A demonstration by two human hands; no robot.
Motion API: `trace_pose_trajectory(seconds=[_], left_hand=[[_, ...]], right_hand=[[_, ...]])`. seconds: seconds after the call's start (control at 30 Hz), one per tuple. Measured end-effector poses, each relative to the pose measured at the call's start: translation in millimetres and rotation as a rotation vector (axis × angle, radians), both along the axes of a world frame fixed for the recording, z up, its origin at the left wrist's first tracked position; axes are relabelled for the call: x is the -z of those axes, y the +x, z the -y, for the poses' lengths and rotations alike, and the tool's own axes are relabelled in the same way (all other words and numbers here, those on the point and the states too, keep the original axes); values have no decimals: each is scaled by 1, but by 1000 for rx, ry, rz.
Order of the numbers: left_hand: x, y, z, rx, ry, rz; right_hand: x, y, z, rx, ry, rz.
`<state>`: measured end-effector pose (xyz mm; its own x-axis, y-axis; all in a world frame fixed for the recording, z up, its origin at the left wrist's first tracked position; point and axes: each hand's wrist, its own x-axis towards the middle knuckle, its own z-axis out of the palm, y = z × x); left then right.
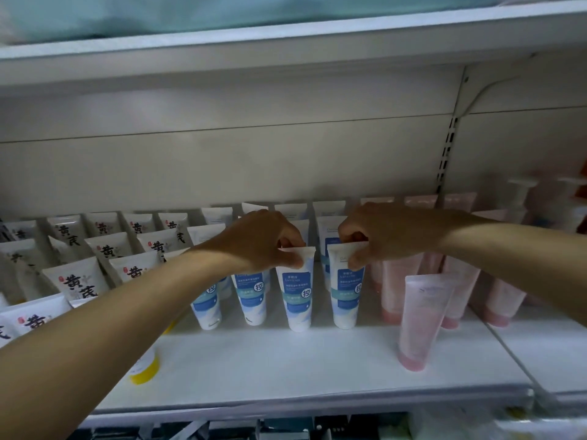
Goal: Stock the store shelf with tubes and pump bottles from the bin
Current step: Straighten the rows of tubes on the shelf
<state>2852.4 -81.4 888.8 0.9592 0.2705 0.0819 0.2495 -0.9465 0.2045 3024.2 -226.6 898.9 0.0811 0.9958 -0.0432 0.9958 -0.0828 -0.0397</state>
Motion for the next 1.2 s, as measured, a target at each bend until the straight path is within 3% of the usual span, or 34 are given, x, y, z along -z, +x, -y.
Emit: trace_pose_trajectory(seconds=[0.47,0.93,1.2], left_hand=[[-2,-5,0,15,-43,16],[-46,-65,-43,-200,-208,370],[-46,-73,-92,-163,-103,276]], right_hand=[[-1,0,-2,-14,10,34],[-22,-2,-20,-118,290,-138],[-28,-30,-69,-104,268,-140]])
